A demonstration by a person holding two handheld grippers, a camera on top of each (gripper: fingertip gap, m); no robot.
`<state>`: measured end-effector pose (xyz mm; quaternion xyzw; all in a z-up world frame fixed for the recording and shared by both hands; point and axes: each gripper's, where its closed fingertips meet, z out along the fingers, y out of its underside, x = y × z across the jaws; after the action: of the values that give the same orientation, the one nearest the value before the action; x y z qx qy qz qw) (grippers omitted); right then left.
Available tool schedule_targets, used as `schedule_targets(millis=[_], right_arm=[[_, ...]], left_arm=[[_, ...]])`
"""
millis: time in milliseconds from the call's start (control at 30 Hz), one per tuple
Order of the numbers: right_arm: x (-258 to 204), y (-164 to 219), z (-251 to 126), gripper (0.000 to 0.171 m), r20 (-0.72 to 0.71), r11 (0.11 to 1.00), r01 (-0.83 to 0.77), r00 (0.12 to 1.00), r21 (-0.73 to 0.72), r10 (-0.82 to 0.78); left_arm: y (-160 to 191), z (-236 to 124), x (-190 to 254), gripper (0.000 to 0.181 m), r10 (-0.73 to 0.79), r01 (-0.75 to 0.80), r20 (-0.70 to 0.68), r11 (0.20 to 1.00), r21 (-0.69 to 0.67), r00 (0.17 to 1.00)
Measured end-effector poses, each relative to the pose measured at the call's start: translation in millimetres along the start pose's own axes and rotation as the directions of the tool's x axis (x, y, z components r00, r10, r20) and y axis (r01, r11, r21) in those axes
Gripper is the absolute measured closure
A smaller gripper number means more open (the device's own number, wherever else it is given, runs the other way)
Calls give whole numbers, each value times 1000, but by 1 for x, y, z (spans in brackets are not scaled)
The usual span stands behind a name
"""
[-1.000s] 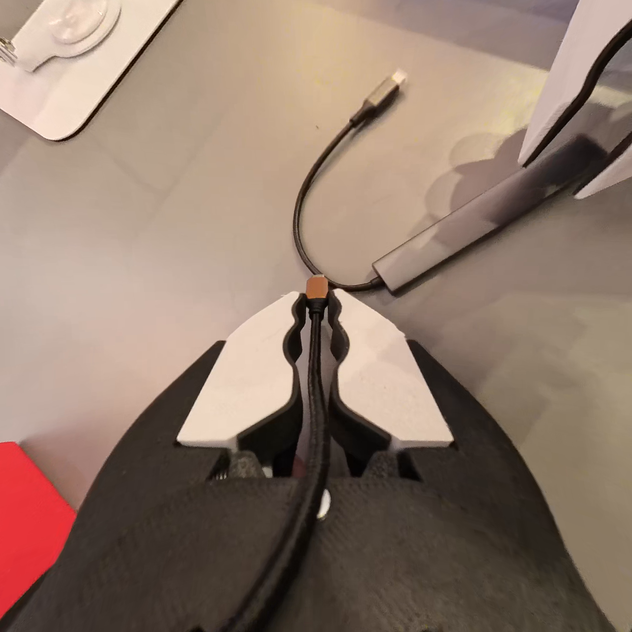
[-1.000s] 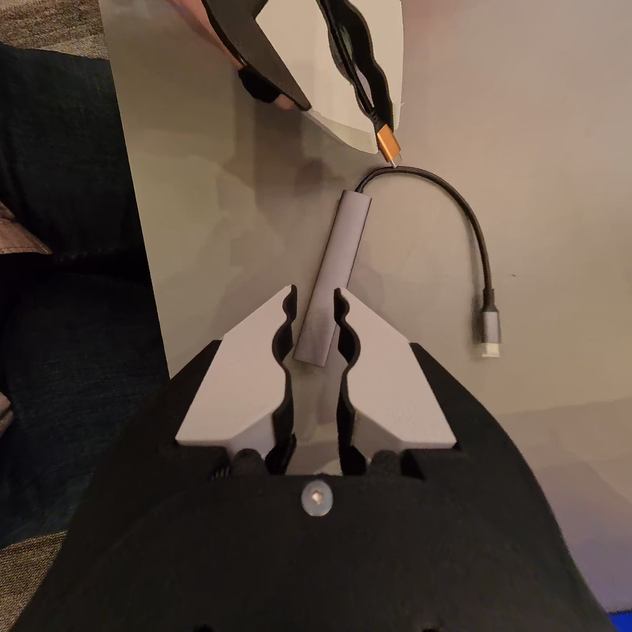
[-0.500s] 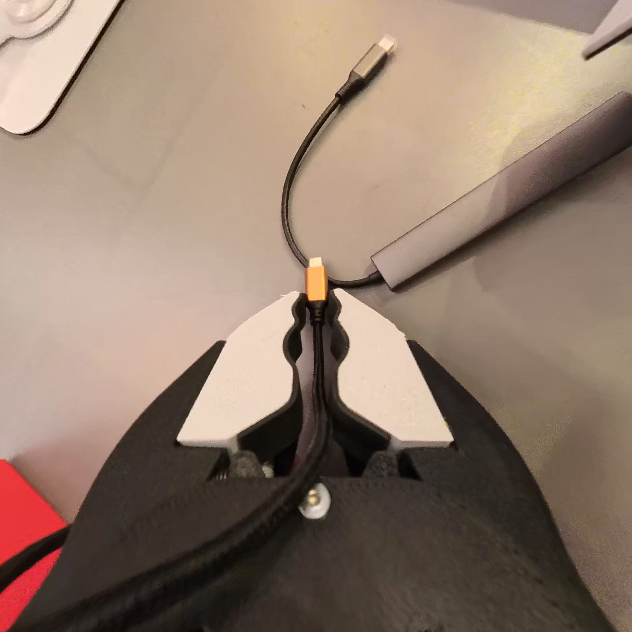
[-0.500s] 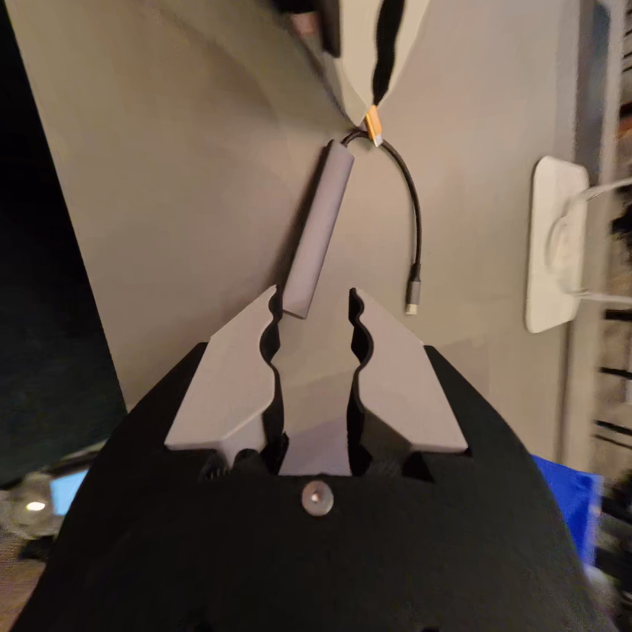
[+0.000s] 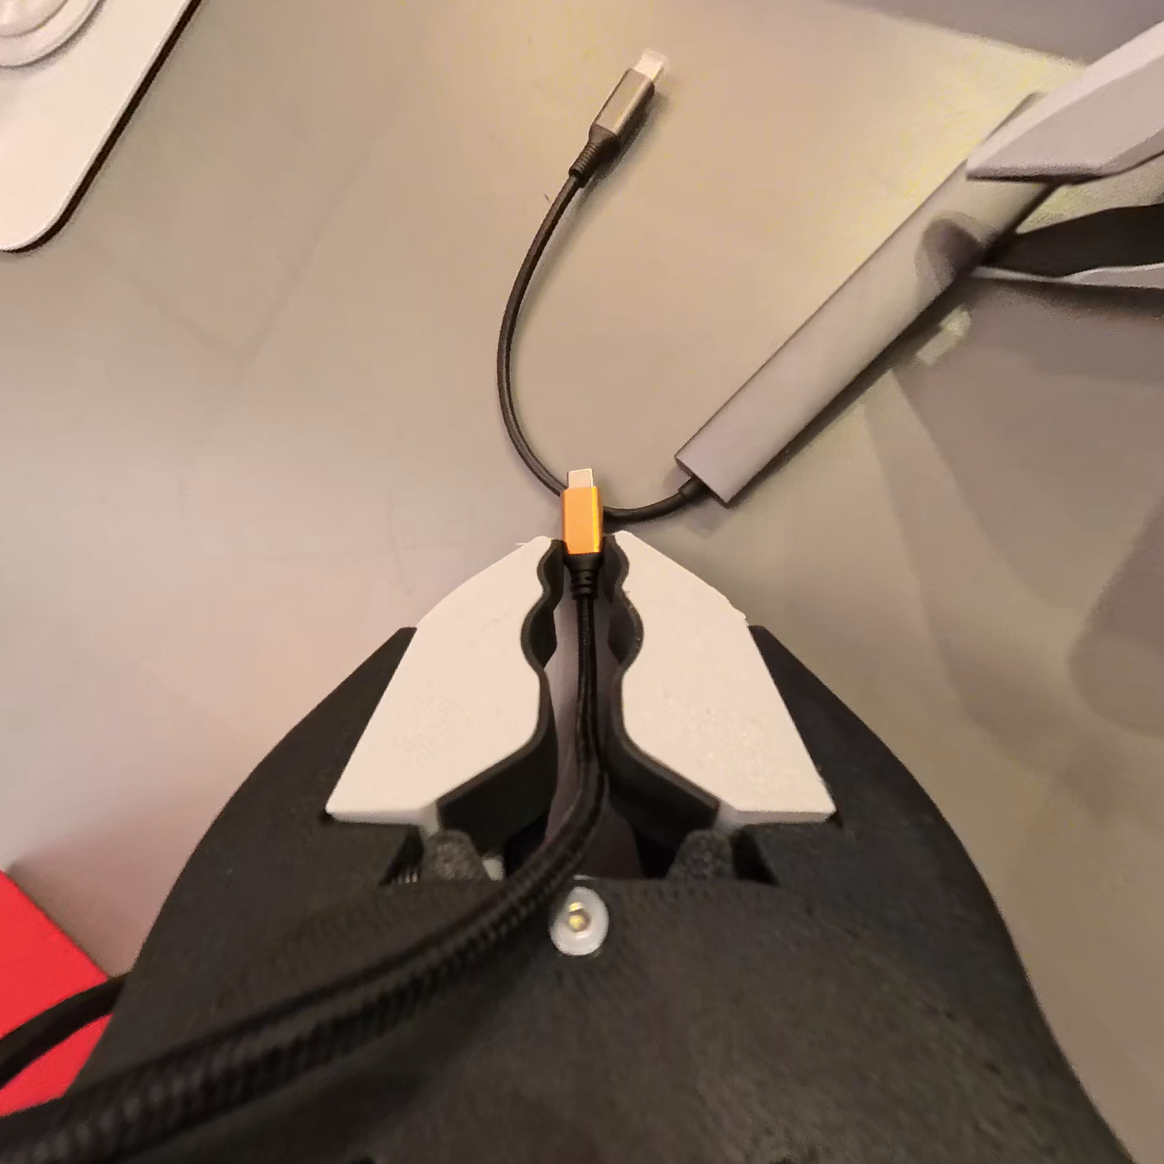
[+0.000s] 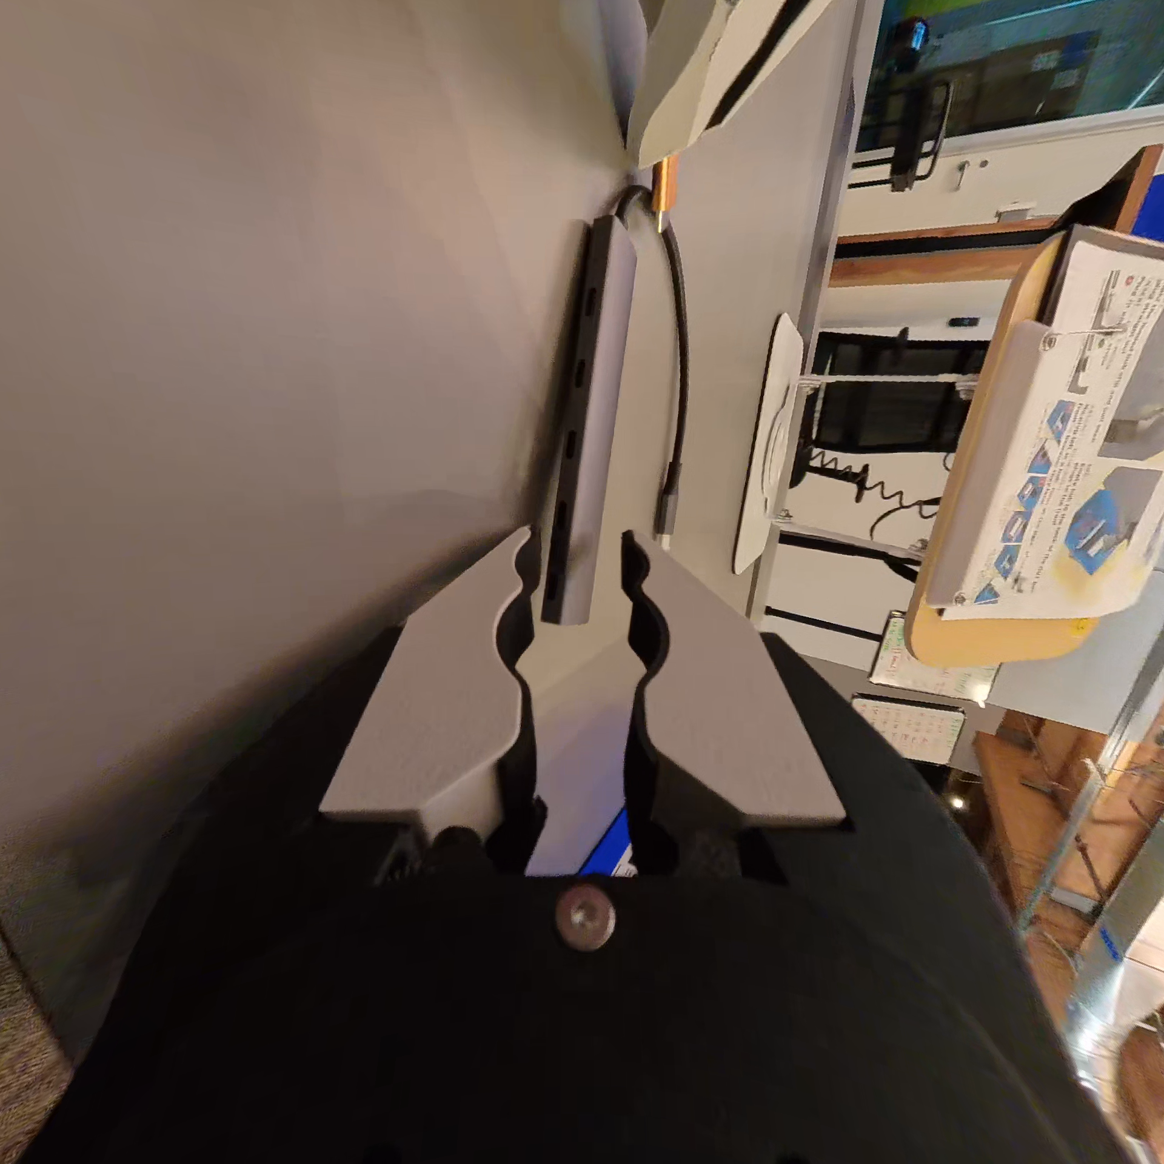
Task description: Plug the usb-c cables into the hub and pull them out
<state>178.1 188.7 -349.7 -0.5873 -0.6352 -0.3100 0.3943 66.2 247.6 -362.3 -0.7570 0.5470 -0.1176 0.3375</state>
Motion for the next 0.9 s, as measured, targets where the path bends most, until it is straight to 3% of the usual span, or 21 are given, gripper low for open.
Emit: schedule_targets(millis=[200,267,400,600,733,900], right_arm=[[2,18,-6,133,69,994,-87,993,-61,91],[1,20,-4,137,93,990,-128,987,-62,134],[1,24,11,158,16,996,-51,998,-78,52],[14,26,18,163,-63,998,-46,997,-48,43],[21,27,13,164,-5,995,-87,996,-52,87],[37,27,7,164,82,981,-188,978,-48,192]], left_arm=[[-1,1,-1,170,-5,5,-13,1000,2,1000],[-2,2,-1,170,-3,3,-14,1000,0,1000],[-3,3,0,170,4,-4,-17,1000,-5,1000],[-3,3,-1,170,-1,1,-22,1000,-3,1000],[-8,0,-5,170,-11,12,-8,999,34,1000],[-41,-28,-9,170,-4,1,15,983,181,1000]])
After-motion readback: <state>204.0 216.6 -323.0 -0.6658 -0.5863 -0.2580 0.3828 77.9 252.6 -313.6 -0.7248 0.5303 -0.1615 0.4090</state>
